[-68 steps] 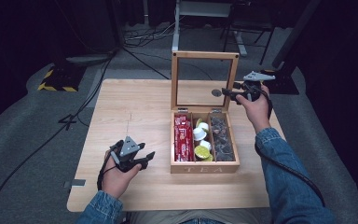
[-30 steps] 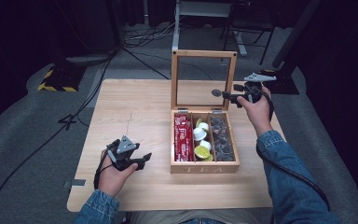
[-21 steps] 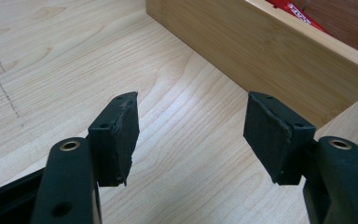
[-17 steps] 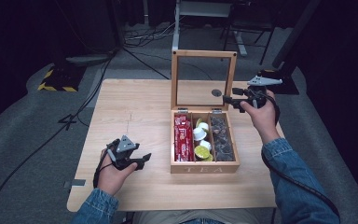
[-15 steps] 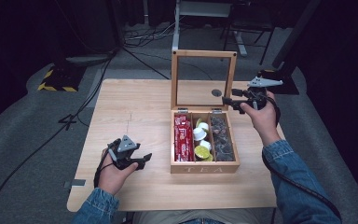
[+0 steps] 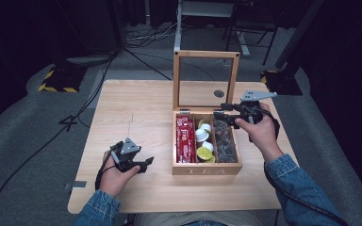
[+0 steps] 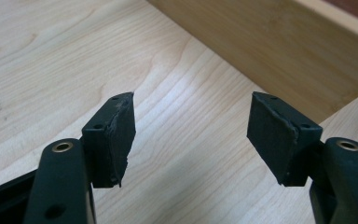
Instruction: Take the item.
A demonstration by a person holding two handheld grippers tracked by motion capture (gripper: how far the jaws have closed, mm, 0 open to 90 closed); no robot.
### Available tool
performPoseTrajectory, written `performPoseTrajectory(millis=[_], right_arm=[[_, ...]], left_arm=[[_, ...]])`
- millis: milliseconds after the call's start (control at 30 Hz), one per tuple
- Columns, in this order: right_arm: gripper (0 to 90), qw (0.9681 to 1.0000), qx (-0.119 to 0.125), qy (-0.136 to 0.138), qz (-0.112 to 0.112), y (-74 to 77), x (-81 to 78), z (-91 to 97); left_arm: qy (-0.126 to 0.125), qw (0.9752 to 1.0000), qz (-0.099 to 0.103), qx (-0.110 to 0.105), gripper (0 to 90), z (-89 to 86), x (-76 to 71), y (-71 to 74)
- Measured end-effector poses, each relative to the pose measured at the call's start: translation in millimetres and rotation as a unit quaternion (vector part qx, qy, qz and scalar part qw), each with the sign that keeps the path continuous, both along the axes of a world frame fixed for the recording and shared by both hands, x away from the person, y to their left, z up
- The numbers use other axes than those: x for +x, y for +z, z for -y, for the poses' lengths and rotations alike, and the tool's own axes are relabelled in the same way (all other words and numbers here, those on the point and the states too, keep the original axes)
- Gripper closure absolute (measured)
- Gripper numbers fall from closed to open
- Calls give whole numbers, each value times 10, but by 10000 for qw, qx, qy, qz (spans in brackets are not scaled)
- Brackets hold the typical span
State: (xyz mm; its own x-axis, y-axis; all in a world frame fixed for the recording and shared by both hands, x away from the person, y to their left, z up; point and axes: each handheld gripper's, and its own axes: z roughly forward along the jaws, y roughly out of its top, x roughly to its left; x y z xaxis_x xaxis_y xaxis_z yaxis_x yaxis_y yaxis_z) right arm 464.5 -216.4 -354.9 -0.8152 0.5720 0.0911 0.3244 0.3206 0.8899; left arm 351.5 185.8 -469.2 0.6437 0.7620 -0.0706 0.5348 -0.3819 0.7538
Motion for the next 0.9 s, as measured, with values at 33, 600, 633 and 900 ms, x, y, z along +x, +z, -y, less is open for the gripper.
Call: performPoseTrajectory(millis=[33,600,633,900], right_arm=[[418,10000,-49,28,-25,-7,-18,-23],[285,9952,-654,698,-215,-327,-191,-708],[313,9941,-727,767,-247,-345,-197,-741],[420,9881,-1187,784,-584,-480,-210,-902]], left_arm=[[-2,10000,6,28,325,-6,-2,-8],[179,9994,-245,160,306,-144,-64,-176],[198,9992,-268,215,305,-156,-71,-182],[245,9988,-282,308,303,-196,-101,-231]])
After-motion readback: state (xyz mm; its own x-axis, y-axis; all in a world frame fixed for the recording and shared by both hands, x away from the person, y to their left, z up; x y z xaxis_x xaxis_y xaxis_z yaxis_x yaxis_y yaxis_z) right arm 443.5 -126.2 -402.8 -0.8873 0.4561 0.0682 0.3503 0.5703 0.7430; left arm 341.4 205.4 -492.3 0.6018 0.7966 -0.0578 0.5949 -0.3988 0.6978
